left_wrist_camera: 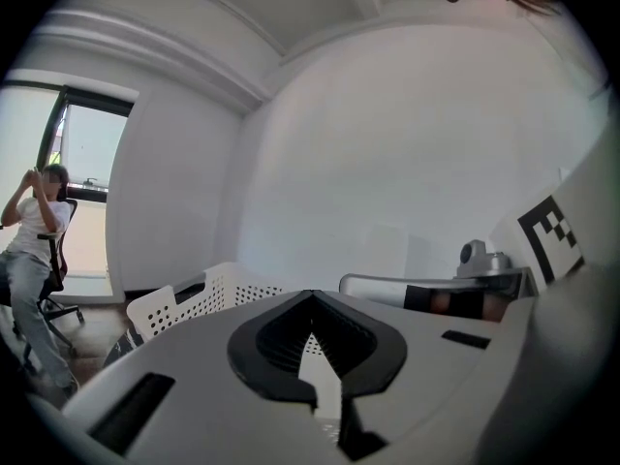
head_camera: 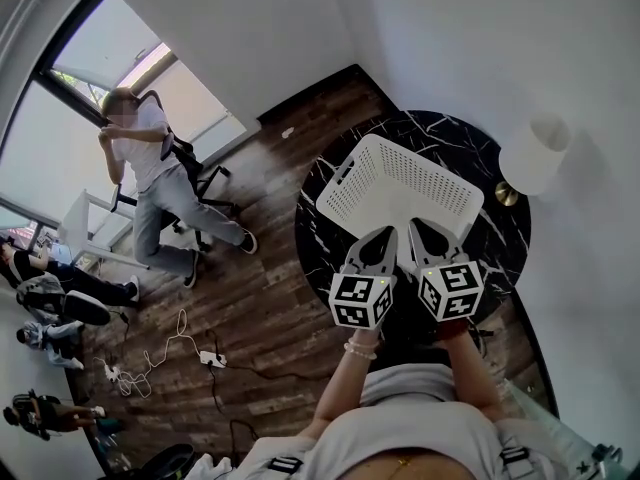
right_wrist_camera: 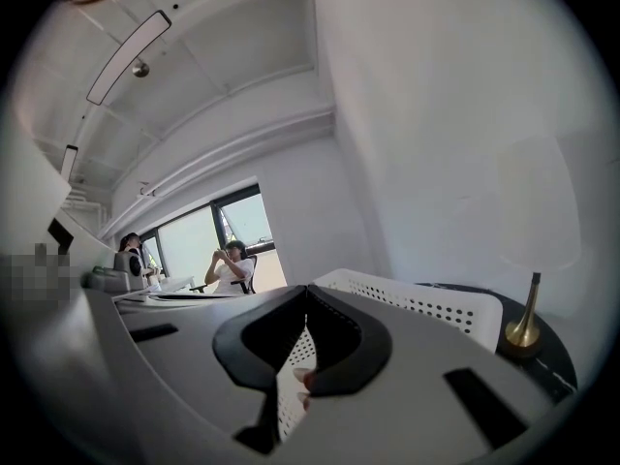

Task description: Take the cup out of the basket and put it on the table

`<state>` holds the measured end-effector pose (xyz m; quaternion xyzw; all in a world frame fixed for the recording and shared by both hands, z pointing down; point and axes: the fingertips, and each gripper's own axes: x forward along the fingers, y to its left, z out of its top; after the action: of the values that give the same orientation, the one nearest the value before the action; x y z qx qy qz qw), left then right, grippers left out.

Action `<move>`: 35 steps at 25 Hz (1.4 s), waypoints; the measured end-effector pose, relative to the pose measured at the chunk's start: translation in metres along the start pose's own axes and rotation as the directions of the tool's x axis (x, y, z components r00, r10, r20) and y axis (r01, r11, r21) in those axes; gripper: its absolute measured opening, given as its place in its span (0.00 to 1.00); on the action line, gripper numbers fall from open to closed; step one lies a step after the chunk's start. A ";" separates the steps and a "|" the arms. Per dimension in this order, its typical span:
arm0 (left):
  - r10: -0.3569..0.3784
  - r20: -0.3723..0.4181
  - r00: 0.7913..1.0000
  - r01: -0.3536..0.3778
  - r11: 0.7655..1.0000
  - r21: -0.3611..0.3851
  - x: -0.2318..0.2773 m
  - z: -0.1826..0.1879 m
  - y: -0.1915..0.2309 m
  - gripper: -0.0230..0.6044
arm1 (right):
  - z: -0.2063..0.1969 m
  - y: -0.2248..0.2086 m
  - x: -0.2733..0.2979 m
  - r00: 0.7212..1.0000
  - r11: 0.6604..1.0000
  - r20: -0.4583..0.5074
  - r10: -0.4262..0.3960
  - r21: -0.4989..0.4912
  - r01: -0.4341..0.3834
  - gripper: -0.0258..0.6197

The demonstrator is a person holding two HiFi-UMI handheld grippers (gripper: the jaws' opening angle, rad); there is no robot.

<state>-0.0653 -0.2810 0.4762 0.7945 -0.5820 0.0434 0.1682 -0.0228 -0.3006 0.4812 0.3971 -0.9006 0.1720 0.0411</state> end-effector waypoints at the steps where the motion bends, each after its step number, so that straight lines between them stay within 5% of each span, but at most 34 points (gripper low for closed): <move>1: -0.002 -0.003 1.000 0.002 1.000 0.000 0.002 0.000 0.000 0.05 | -0.001 -0.002 0.002 1.000 1.000 -0.002 -0.001 0.003 0.001 0.06; 21: -0.072 -0.091 0.993 0.073 0.997 0.011 0.052 0.005 0.042 0.05 | -0.004 -0.030 0.042 0.995 0.994 -0.030 -0.096 0.047 0.098 0.06; 35: -0.103 -0.152 0.983 0.111 0.993 0.046 0.065 0.005 0.064 0.05 | -0.011 -0.030 0.065 0.994 0.994 -0.059 -0.092 0.060 0.096 0.06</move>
<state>-0.1050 -0.3590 0.5029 0.8235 -0.5227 0.1095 0.1916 -0.0454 -0.3613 0.5138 0.4352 -0.8735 0.2090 0.0621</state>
